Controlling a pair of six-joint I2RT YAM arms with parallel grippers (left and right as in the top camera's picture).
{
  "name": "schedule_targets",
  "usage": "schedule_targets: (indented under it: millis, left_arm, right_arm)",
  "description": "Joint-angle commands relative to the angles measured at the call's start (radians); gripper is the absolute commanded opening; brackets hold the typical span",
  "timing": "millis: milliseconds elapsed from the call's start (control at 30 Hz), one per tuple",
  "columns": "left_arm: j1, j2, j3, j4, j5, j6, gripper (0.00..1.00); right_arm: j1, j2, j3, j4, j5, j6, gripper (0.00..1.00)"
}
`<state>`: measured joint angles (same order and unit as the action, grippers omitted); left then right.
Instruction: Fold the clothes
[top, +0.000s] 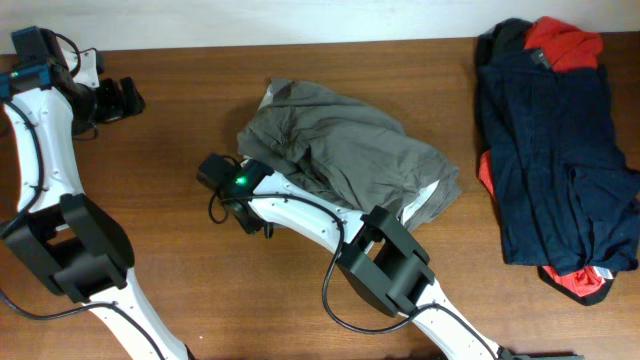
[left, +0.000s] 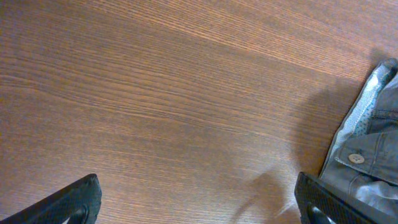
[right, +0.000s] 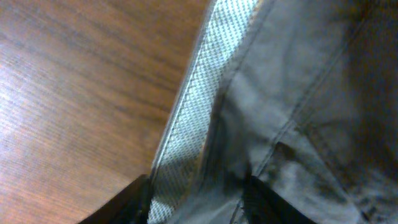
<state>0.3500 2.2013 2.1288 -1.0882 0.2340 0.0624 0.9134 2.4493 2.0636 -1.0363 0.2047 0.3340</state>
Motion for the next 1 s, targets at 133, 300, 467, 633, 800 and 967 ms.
schedule_targets:
  millis: [133, 300, 467, 633, 800, 967]
  left_arm:
    - [0.0, 0.005, -0.002, -0.001, -0.015, -0.006, 0.99]
    - [0.0, 0.005, -0.002, 0.0, -0.015, -0.006, 0.99]
    - [0.0, 0.005, -0.002, -0.001, -0.014, -0.006, 0.99]
    - [-0.003, 0.005, -0.002, -0.005, 0.021, -0.006, 0.99]
    - [-0.071, 0.005, -0.002, -0.012, 0.182, 0.0, 0.99]
    - [-0.208, 0.005, -0.002, 0.01, 0.192, 0.089, 0.99]
  right_arm:
    - [-0.03, 0.013, 0.016, -0.021, 0.087, 0.042, 0.33]
    - [-0.064, -0.006, 0.111, -0.112, 0.076, 0.041, 0.04]
    - [-0.137, -0.08, 0.448, -0.343, 0.077, -0.053, 0.04]
    - [-0.272, -0.132, 0.875, -0.488, 0.034, -0.156, 0.04]
    - [-0.473, -0.194, 1.074, -0.571, -0.045, -0.192, 0.04]
    - [-0.615, -0.21, 1.075, -0.643, -0.196, -0.2, 0.04]
